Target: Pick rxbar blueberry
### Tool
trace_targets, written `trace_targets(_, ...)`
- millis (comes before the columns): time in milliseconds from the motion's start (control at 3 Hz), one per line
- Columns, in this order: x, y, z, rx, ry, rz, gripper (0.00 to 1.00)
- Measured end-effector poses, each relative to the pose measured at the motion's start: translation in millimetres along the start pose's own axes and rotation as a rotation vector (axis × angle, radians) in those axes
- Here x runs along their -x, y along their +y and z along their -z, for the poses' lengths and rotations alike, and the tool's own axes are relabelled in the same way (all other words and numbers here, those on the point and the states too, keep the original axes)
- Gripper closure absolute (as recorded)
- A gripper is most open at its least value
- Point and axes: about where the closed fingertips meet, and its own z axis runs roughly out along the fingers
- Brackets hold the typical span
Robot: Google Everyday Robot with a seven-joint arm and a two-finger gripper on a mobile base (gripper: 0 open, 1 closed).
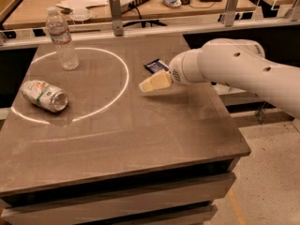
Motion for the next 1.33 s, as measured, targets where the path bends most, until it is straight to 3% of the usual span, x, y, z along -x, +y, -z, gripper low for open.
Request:
trace_targets(333,-4.5,-10.0,-8.3,-0.01,0.013,-0.031,0.02)
trace_targets(667,-12.0,-16.6,-15.8,-0.007,0.033,-0.058,0.28)
trace_targets(1333,-14.9,-15.8,-20.5,0.015,0.041,-0.056,0.74)
